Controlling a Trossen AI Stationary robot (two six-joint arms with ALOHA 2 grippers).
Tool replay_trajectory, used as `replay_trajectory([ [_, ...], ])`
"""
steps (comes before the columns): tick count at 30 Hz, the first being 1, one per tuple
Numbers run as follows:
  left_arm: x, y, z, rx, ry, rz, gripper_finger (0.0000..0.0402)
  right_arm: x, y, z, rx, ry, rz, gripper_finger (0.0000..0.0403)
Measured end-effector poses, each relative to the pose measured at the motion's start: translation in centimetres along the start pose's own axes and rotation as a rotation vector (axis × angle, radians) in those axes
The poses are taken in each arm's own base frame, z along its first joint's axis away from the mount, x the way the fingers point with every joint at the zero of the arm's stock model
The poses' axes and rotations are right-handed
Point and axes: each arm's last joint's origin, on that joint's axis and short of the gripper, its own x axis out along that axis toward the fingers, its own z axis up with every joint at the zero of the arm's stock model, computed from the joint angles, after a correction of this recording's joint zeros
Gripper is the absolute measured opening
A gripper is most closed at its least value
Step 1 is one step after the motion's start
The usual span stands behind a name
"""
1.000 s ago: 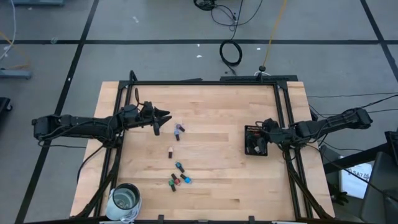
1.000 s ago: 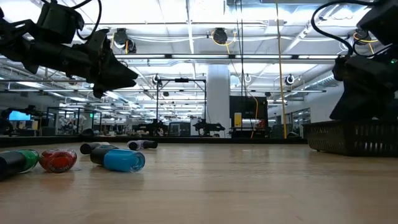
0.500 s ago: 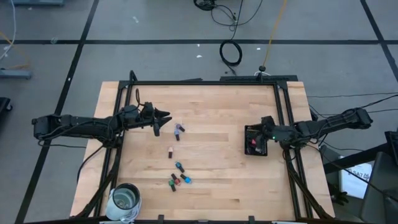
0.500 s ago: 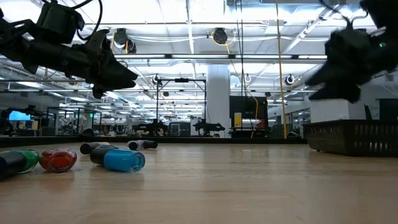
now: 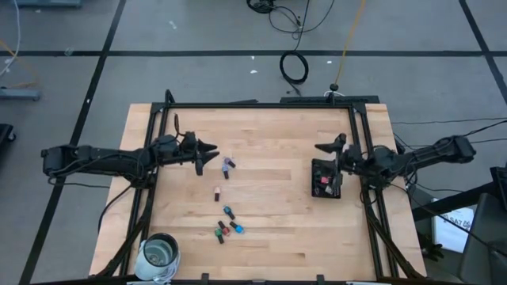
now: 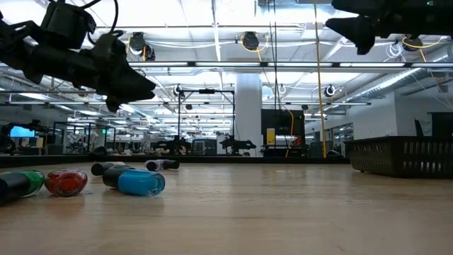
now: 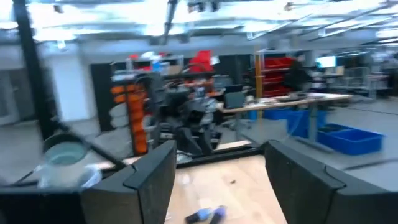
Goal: Pick & Place Nail Polish
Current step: Put the green nail polish into the black basket
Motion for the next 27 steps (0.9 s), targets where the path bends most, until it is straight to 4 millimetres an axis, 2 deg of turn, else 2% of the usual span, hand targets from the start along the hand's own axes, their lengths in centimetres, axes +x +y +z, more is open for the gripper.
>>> replay_trajectory([
  [7, 0.5, -2.2, -0.1, -0.023, 0.067, -0.054, 0.0140, 0.8, 0.4, -1.5, -0.028, 0.085, 0.022, 0.0227],
  [15, 1.4, -7.0, 0.0, -0.038, 0.555, 0.030, 0.0140, 1.3, 0.5, -2.2, -0.047, 0.125, 0.006, 0.0228],
  [18, 1.9, -9.2, -0.2, -0.062, 0.678, 0.046, 0.0140, 1.3, 0.5, -2.2, -0.050, 0.124, 0.006, 0.0228],
  [22, 3.1, -10.5, -2.4, -0.046, 0.878, 0.155, 0.0140, 1.3, 0.5, -2.2, -0.058, 0.125, 0.006, 0.0225],
  [27, 5.5, -11.2, -4.0, -0.116, 0.946, 0.266, 0.0140, 1.3, 0.5, -2.2, -0.059, 0.127, 0.005, 0.0224],
])
